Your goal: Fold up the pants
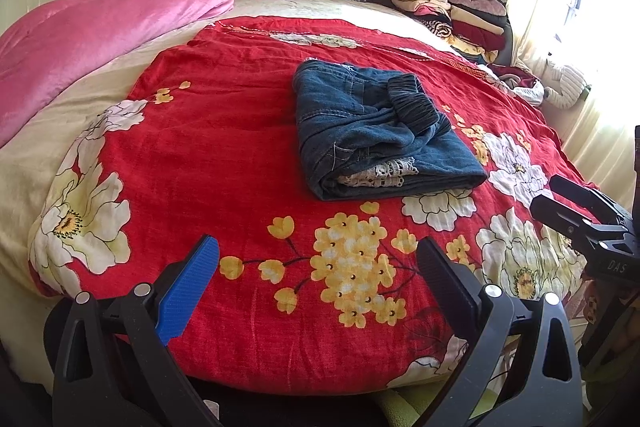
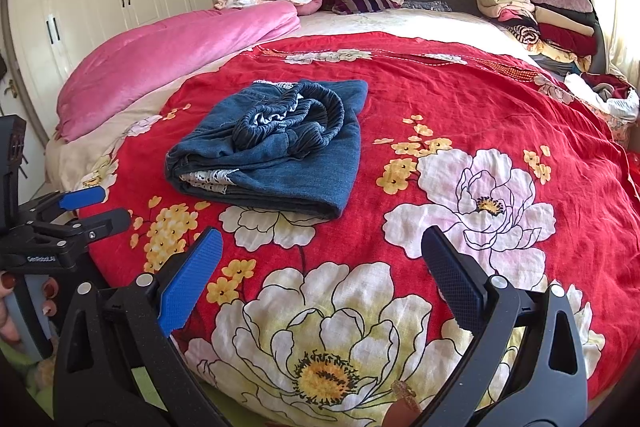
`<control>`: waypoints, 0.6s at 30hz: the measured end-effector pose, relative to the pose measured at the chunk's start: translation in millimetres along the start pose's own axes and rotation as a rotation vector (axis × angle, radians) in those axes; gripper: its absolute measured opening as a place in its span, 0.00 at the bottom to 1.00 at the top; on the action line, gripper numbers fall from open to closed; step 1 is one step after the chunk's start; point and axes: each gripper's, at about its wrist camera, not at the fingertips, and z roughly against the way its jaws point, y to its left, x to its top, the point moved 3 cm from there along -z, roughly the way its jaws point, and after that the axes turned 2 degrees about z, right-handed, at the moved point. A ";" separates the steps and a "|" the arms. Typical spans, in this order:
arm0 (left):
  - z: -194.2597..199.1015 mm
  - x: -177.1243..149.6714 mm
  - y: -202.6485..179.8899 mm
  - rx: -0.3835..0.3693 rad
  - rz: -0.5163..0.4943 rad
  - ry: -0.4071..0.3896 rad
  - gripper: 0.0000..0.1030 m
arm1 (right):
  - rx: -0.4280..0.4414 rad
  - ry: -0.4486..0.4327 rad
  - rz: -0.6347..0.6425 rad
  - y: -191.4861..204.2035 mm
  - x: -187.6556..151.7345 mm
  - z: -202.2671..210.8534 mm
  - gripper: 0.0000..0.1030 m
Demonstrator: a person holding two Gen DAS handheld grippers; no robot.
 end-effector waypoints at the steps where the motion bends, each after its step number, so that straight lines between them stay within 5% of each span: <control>1: 0.1 0.2 -0.2 -0.001 -0.001 0.000 0.96 | -0.001 0.001 0.000 -0.5 -0.2 -0.3 0.91; 11: 2.0 3.2 11.7 0.033 0.014 -0.010 0.96 | -0.029 0.017 0.003 -8.6 0.6 -5.1 0.91; 18: -3.1 26.9 56.4 0.101 0.114 -0.052 0.96 | -0.131 0.008 -0.062 -60.6 7.6 -5.4 0.91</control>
